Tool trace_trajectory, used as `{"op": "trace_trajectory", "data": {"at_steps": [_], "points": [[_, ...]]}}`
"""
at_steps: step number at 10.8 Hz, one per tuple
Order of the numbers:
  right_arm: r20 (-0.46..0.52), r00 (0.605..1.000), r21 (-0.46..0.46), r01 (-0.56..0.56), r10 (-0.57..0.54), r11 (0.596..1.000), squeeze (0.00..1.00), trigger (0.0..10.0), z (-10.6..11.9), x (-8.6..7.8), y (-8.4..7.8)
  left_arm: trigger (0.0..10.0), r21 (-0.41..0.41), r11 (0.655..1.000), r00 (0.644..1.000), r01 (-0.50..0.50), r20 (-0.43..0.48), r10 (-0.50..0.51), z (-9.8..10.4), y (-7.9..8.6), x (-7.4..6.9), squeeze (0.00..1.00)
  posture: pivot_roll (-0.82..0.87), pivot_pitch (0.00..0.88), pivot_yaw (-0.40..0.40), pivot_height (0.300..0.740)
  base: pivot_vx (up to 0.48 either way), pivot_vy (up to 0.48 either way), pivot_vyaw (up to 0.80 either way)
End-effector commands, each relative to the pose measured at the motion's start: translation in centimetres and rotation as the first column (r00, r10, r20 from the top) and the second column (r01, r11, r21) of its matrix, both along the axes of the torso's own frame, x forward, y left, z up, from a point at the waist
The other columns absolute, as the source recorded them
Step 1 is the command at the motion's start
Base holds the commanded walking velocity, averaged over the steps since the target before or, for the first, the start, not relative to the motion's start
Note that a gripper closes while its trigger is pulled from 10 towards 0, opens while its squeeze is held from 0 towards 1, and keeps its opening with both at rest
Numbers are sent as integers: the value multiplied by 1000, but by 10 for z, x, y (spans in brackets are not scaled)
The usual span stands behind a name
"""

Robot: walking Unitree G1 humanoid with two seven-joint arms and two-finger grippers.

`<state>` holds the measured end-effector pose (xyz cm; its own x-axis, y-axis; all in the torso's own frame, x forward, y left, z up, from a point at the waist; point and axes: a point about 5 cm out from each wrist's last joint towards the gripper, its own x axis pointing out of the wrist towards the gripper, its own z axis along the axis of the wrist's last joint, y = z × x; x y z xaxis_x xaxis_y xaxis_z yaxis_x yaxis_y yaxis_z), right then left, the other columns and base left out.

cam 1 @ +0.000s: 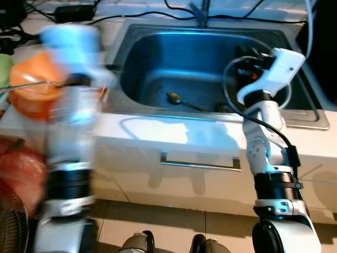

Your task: Kitchen organization

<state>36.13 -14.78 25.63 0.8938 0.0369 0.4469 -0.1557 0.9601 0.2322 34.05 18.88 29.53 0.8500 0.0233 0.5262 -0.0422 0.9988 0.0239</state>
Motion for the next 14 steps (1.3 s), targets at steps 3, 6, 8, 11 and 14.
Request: {"op": "trace_trajectory", "data": {"at_steps": [3, 6, 8, 11, 14], "points": [[-12, 1000, 9, -11, 11, 1000, 0, 10000, -3, 0, 3, 10000, 13, 999, 999, 45, -26, -45, -6, -8, -2, 0, 123, 153, 29, 740, 0, 0, 0], [-13, 1000, 7, -4, 4, 1000, 0, 10000, -3, 0, 3, 10000, 41, 987, 987, 157, -39, -156, -11, -54, 3, 0, 107, 156, 34, 740, 0, 0, 0], [-16, 1000, 3, 12, -12, 1000, 0, 10000, -5, -1, 0, 10000, 35, 975, 974, 219, -63, -217, -19, -78, 7, 0, 90, 154, 43, 740, 0, 0, 0], [-22, 999, 7, 33, -33, 999, 0, 10000, -8, -3, -4, 10000, 19, 965, 963, 260, -84, -258, -28, -94, 8, 0, 80, 149, 53, 740, 0, 0, 0], [-27, 999, 16, 38, -37, 999, 0, 10000, -8, -3, -4, 10000, 7, 962, 960, 271, -75, -270, -26, -97, 8, 0, 81, 147, 55, 740, 0, 194, 0]]}}
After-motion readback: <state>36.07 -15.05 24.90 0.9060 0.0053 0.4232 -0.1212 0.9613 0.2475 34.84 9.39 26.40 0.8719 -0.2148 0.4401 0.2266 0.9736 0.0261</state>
